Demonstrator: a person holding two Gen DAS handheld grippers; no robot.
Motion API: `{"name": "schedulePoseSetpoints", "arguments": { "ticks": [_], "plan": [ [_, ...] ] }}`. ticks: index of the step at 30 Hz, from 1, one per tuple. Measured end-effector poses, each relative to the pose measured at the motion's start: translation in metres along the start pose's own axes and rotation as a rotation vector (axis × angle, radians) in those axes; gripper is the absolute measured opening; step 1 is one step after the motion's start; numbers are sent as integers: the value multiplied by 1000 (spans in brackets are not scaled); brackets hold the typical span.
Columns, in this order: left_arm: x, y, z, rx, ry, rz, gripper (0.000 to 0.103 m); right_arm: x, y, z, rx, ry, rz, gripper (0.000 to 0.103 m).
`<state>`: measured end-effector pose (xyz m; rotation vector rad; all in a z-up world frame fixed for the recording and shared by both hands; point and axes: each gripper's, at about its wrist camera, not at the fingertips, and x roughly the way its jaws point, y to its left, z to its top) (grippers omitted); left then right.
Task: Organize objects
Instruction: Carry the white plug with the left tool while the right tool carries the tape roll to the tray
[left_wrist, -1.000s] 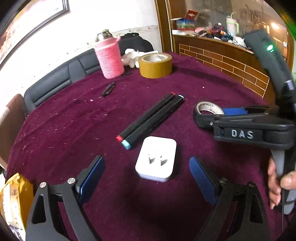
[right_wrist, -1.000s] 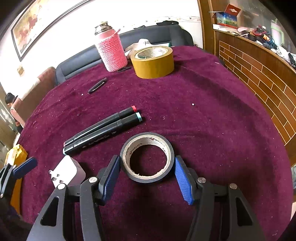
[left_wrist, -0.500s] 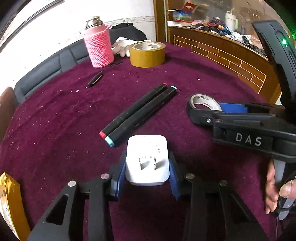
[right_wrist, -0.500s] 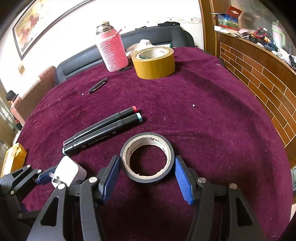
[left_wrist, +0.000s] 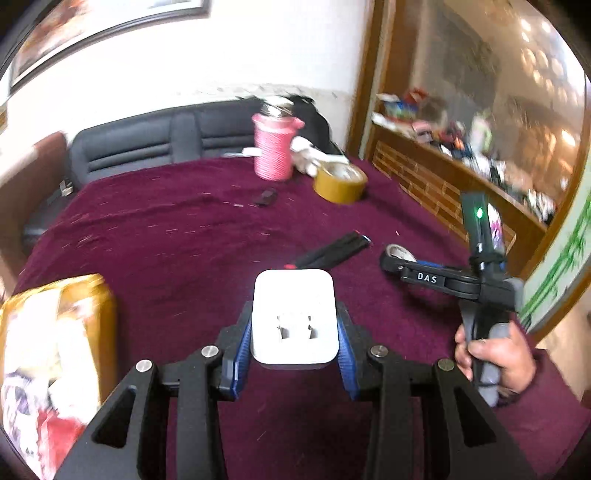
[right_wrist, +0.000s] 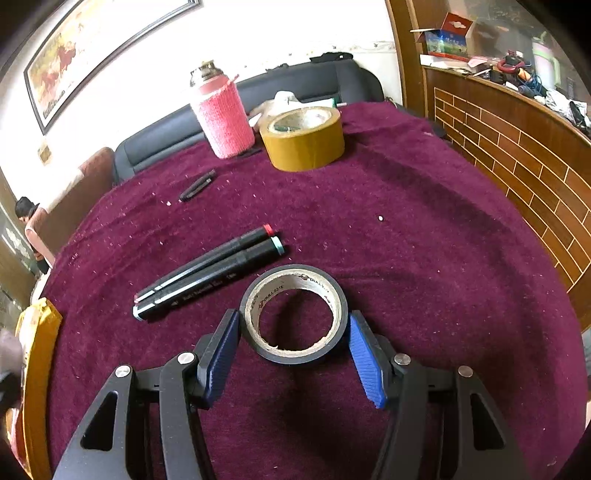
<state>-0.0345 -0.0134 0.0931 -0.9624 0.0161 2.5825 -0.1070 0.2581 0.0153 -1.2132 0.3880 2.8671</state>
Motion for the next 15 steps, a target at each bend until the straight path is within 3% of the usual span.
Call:
{"name": "schedulePoseSetpoints", "arguments": {
  "ticks": [3, 9, 12, 15],
  "plan": [
    [-51, 40, -12, -70, -44, 50, 39, -8, 16, -2, -41, -28, 7, 63],
    [-140, 124, -52, -166, -75, 283, 39, -36, 71, -21, -133, -33, 83, 63],
    [-159, 159, -79, -214, -42, 385, 39, -56, 105, -30, -165, -32, 161, 63],
    [-165, 189, -105, -275, 0, 439, 39, -75, 143, -40, -208, -28, 234, 63]
  ]
}}
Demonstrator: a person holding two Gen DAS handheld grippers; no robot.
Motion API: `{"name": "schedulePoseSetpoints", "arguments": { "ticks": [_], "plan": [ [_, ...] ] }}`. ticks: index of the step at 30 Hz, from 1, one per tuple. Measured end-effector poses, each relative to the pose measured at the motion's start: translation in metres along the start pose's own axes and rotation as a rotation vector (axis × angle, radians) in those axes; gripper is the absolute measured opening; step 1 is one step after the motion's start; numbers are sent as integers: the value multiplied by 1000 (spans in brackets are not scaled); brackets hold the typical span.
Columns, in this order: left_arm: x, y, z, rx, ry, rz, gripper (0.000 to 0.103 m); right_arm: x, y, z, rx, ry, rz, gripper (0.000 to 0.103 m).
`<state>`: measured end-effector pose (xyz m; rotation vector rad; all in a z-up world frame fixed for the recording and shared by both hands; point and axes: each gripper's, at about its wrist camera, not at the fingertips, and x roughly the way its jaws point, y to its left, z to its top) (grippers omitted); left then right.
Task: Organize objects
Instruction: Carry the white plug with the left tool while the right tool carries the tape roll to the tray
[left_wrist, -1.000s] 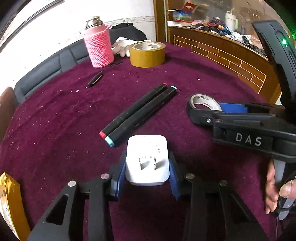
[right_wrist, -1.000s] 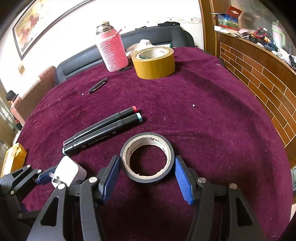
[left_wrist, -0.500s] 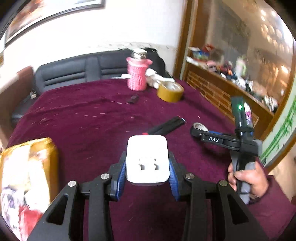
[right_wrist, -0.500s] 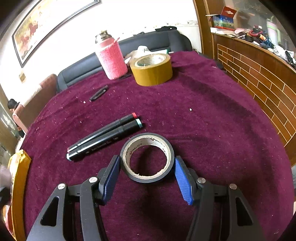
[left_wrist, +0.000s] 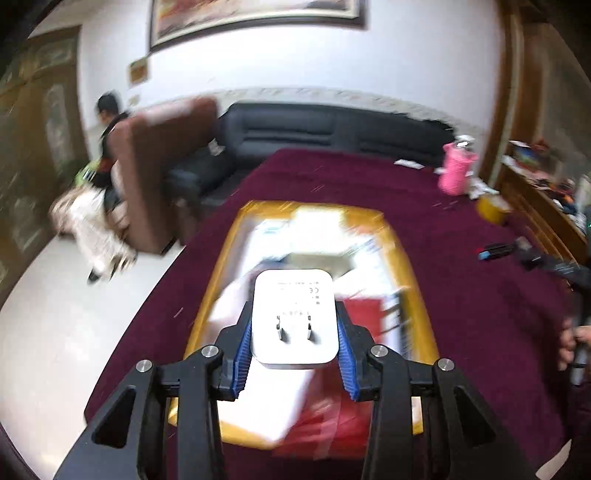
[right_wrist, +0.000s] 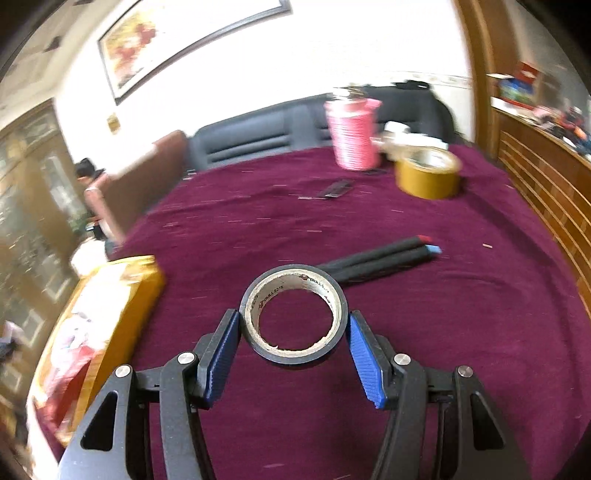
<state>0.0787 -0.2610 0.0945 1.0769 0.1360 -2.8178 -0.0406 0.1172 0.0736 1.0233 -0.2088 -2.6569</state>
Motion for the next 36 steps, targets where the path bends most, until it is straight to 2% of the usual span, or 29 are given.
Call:
{"name": "schedulePoseSetpoints", "arguments": {
  "ticks": [4, 11, 17, 19, 21, 24, 28, 31, 36],
  "plan": [
    [19, 32, -18, -43, 71, 40, 39, -5, 54, -5, -58, 23, 91, 64],
    [50, 40, -44, -43, 169, 30, 39, 6, 137, -27, -134, 102, 218, 64],
    [55, 36, -46, 1, 161, 53, 39, 19, 179, -44, -191, 163, 277, 64],
    [54, 36, -47, 14, 154, 40, 45, 23, 190, -51, -204, 182, 286, 64],
    [53, 34, -48, 21, 146, 10, 53, 28, 197, -56, -214, 204, 287, 64],
    [52, 30, -48, 32, 134, 5, 62, 34, 203, -62, -230, 228, 277, 64],
    [40, 31, -47, 7, 103, -22, 65, 36, 207, -70, -267, 250, 252, 64],
    [26, 36, -45, -27, 65, -45, 72, 35, 217, -76, -354, 252, 186, 64],
    [12, 50, -42, -96, 36, -100, 73, 40, 237, -85, -492, 283, 103, 64]
  ]
}}
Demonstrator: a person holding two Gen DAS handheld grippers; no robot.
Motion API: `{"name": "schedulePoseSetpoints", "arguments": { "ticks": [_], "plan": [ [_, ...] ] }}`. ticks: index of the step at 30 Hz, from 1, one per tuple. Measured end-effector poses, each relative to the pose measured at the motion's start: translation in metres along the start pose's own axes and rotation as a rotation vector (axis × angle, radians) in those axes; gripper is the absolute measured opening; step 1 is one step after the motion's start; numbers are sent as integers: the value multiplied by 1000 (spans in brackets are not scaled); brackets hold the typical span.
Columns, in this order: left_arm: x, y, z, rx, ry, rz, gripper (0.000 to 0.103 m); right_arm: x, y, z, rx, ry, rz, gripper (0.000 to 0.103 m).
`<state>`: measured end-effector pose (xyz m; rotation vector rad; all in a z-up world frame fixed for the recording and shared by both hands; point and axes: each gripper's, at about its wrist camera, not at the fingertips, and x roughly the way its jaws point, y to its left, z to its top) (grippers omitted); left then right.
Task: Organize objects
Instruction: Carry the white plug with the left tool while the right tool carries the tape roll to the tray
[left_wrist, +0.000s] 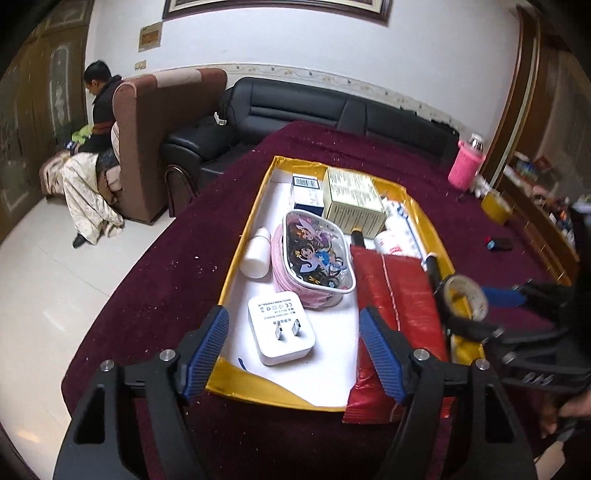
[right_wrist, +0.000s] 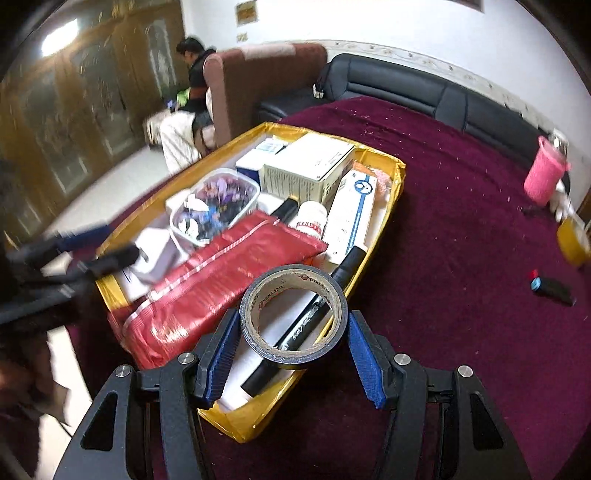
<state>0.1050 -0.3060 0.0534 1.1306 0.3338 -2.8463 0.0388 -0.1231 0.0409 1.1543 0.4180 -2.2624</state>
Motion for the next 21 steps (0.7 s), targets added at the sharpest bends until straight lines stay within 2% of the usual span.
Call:
{"name": "schedulePoseSetpoints", "arguments": {
  "ticks": [8, 11, 21],
  "plan": [
    [-5, 10, -4, -23, -14, -6, 75, 10, 30, -1, -120, 45, -53, 64],
    [-5, 11, -7, -22, -17, 0, 77, 22, 34, -5, -123, 86, -5, 64],
    [-10, 10, -12, -16, -32, 9, 80, 22, 33, -5, -87, 69, 42, 67]
  ]
}}
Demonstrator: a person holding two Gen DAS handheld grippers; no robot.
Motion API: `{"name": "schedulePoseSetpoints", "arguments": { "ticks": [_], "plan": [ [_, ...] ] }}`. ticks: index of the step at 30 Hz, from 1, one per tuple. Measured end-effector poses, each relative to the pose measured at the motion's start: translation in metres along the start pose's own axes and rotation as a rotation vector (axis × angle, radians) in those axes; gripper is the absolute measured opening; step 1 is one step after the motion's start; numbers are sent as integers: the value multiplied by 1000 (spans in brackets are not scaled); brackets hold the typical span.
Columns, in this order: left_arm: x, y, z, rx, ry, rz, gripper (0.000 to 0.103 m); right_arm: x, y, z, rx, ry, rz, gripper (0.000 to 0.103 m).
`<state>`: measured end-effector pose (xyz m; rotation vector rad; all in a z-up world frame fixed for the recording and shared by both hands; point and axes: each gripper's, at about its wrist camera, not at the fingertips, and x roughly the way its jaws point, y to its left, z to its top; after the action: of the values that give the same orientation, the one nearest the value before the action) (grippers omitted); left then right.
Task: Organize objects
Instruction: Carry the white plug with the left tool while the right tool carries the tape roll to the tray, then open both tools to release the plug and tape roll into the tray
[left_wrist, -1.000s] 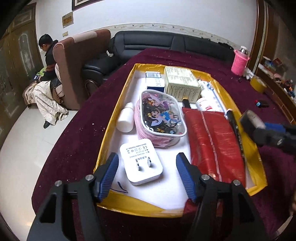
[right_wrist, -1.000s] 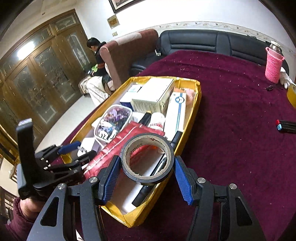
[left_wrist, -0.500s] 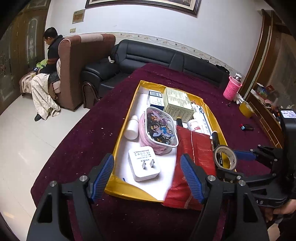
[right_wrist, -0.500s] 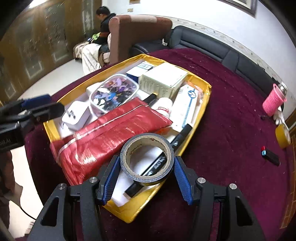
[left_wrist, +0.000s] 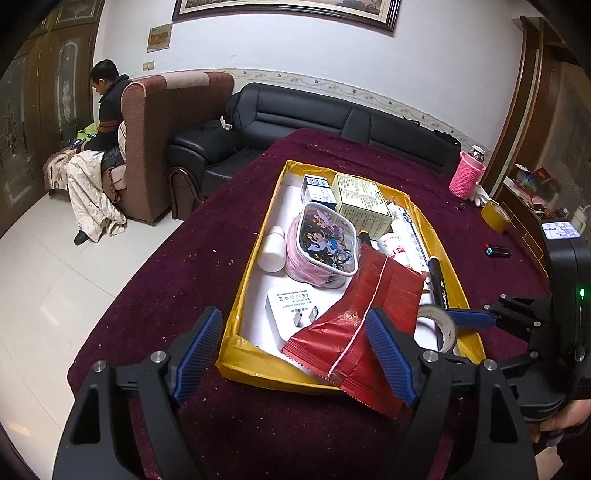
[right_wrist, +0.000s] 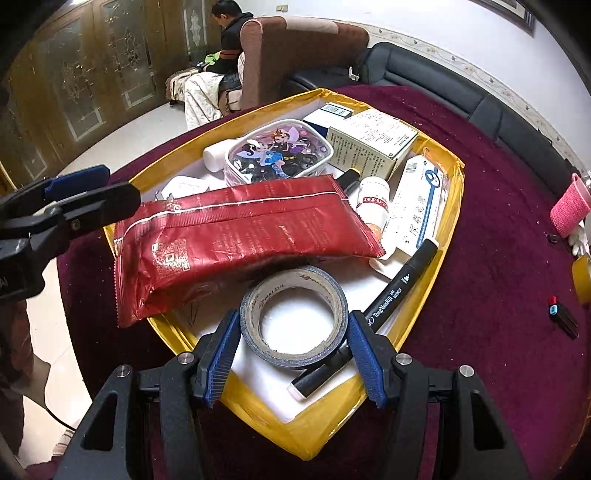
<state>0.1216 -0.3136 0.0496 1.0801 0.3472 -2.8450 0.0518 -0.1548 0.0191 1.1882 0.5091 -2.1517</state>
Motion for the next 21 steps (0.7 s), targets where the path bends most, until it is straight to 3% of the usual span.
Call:
{"name": "schedulePoseSetpoints", "arguments": {
  "ticks": [7, 12, 15, 17, 21],
  "plan": [
    [-15, -12, 0, 45, -71, 44, 89, -26, -13, -7, 82, -79, 63, 81],
    [-45, -30, 4, 80, -255, 154, 102, -51, -35, -22, 200, -185, 43, 90],
    [-63, -46, 4, 103, -348, 175, 103, -53, -53, -29, 294, -211, 15, 92],
    [-65, -57, 6, 119, -346, 140, 103, -51, -67, -34, 375, -207, -2, 92],
    [-50, -76, 10, 131, -241, 36, 103, -50, -86, -41, 483, -195, -10, 92]
  ]
}}
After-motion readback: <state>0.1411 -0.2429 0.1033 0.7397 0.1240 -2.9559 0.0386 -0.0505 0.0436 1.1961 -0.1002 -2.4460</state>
